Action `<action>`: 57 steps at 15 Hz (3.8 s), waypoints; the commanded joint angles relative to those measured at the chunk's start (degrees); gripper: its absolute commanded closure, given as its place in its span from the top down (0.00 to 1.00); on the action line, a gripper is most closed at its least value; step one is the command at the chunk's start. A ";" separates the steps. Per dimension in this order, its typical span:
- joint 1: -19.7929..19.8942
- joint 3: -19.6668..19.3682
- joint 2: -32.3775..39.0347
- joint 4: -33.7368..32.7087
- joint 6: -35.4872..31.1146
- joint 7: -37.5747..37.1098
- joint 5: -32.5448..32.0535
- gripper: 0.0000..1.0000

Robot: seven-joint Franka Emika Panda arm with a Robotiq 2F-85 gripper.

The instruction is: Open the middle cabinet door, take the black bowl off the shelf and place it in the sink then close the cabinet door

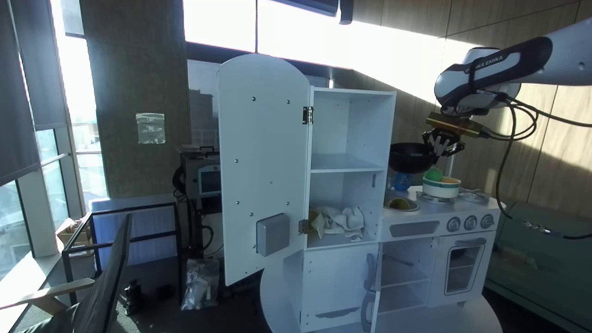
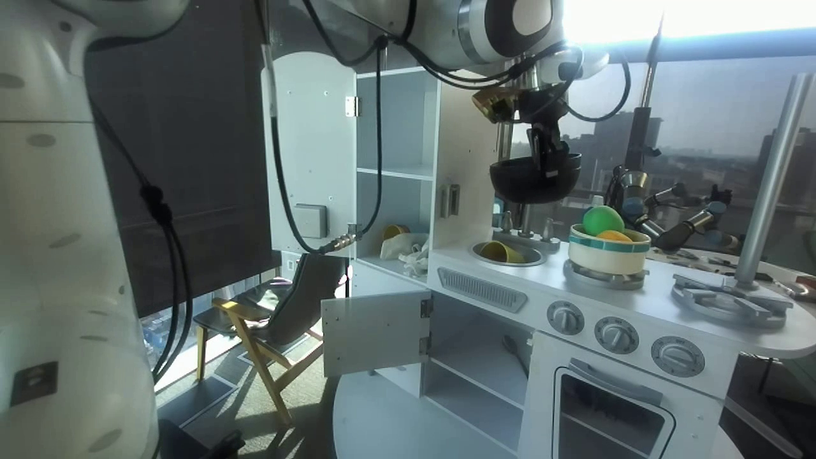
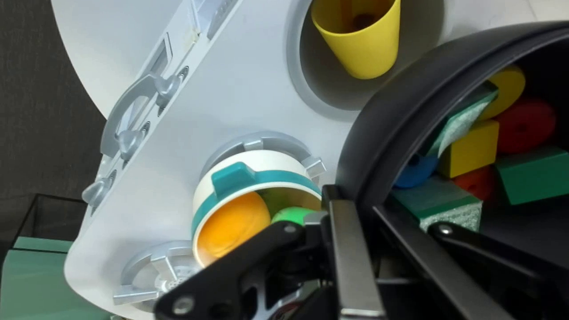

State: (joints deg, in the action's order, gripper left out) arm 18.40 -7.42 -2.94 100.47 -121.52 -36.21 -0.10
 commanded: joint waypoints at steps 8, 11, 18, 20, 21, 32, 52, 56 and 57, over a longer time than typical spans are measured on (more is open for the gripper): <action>-2.93 -5.10 8.69 -7.32 5.85 1.62 -1.51 0.04; -3.45 -4.75 8.22 -6.02 7.45 5.48 -0.79 0.04; -4.98 -4.66 7.49 -3.78 6.99 11.14 -1.21 0.35; -5.03 -4.69 7.47 -3.87 7.27 11.74 -1.01 0.42; -5.02 -4.71 7.23 -3.76 7.75 12.26 -1.14 0.49; -5.48 -4.18 0.48 0.75 16.69 21.82 -4.08 1.00; -9.65 -1.35 -5.39 16.87 19.78 45.73 -16.65 1.00; -9.14 -2.23 -5.27 16.19 19.80 45.92 -16.64 1.00; -9.10 -2.25 -5.25 16.17 19.80 45.92 -16.64 1.00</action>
State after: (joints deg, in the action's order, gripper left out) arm 9.40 -9.58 -8.22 116.79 -101.89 9.68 -16.75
